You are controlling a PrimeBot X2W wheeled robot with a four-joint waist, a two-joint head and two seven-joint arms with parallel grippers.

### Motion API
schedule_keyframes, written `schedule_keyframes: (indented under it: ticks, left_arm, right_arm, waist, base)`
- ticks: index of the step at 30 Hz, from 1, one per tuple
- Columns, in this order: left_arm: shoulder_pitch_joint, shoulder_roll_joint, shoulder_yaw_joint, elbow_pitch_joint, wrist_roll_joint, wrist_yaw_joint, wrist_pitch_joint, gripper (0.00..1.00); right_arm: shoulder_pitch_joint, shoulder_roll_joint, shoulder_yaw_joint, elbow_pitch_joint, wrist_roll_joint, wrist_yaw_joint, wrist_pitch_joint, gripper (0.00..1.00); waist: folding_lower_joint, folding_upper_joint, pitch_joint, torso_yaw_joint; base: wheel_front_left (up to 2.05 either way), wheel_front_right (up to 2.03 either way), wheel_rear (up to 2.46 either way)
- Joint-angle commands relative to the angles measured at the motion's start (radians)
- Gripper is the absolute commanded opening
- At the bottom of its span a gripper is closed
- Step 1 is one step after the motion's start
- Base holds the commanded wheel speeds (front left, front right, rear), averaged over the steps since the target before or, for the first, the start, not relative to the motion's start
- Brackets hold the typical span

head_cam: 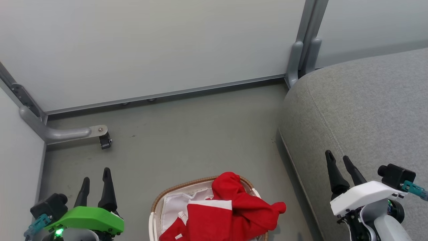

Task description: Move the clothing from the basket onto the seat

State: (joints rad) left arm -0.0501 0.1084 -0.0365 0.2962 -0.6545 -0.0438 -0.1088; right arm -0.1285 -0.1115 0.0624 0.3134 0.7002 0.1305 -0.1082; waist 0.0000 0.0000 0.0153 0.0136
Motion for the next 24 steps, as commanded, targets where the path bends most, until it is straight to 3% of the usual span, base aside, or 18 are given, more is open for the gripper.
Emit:
schedule_keyframes:
  ticks: [1, 24]
  left_arm:
    - [0.002, 0.013, -0.004, -0.011, 0.036, 0.002, -0.011, 1.00]
    - [-0.014, 0.027, -0.044, 0.027, 0.285, -0.001, -0.071, 1.00]
  right_arm:
    - [-0.021, -0.011, 0.002, -0.005, -0.031, 0.000, -0.013, 1.00]
    - [-0.081, -0.044, 0.032, 0.068, -0.305, 0.000, -0.073, 1.00]
  waist:
    - [0.0000, 0.0000, 0.000, 0.000]
    - [0.0000, 0.0000, 0.002, 0.003]
  base:
    - [0.00, 0.00, 0.00]
    - [0.00, 0.00, 0.00]
